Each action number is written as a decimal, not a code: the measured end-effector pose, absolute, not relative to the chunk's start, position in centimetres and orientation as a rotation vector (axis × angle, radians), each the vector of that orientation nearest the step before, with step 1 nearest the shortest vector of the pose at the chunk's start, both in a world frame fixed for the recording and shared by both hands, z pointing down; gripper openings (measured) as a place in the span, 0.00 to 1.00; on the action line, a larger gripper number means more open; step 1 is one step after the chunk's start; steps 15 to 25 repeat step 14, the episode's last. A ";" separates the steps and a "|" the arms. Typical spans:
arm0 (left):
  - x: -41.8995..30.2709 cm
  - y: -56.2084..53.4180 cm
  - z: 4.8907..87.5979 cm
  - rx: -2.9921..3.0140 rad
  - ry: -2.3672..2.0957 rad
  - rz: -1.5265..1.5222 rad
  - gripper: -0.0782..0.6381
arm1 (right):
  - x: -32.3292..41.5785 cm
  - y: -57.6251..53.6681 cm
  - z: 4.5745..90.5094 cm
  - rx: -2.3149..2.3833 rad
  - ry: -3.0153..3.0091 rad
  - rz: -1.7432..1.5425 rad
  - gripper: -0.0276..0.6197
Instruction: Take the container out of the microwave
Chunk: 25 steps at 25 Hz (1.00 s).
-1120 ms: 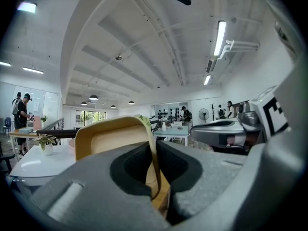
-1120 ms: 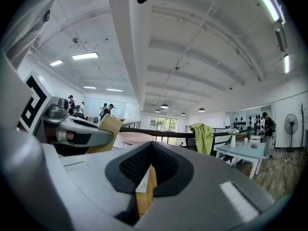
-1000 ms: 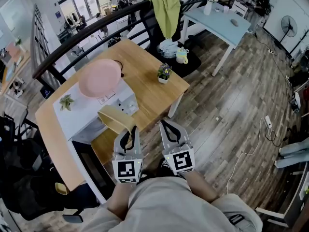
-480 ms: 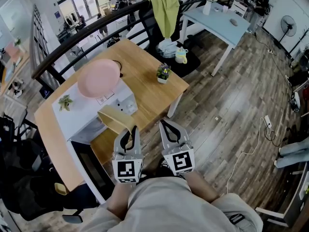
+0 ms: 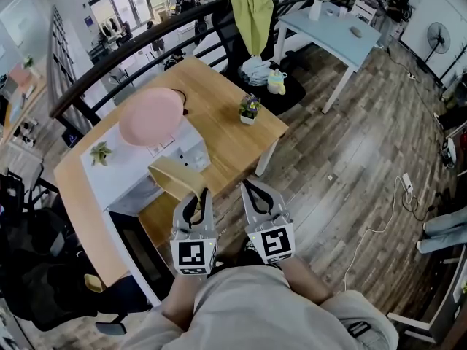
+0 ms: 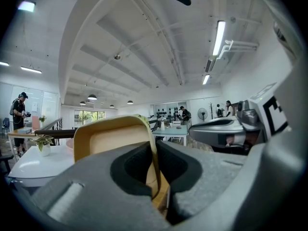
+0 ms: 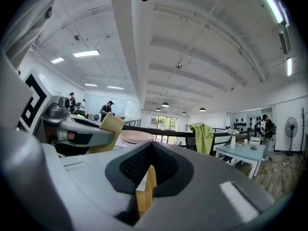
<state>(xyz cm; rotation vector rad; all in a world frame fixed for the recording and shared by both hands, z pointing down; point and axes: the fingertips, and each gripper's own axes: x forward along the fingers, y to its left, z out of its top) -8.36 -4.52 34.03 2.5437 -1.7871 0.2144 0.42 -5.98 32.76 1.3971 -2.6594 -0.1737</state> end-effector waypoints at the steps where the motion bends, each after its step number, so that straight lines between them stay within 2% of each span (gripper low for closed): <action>1: -8.4 -4.6 34.1 2.544 -1.788 0.216 0.15 | 0.4 -6.0 33.0 1.407 -2.663 -0.152 0.06; 25: -8.5 -4.7 34.3 2.541 -1.791 0.225 0.14 | 0.4 -6.3 33.2 1.398 -2.662 -0.158 0.06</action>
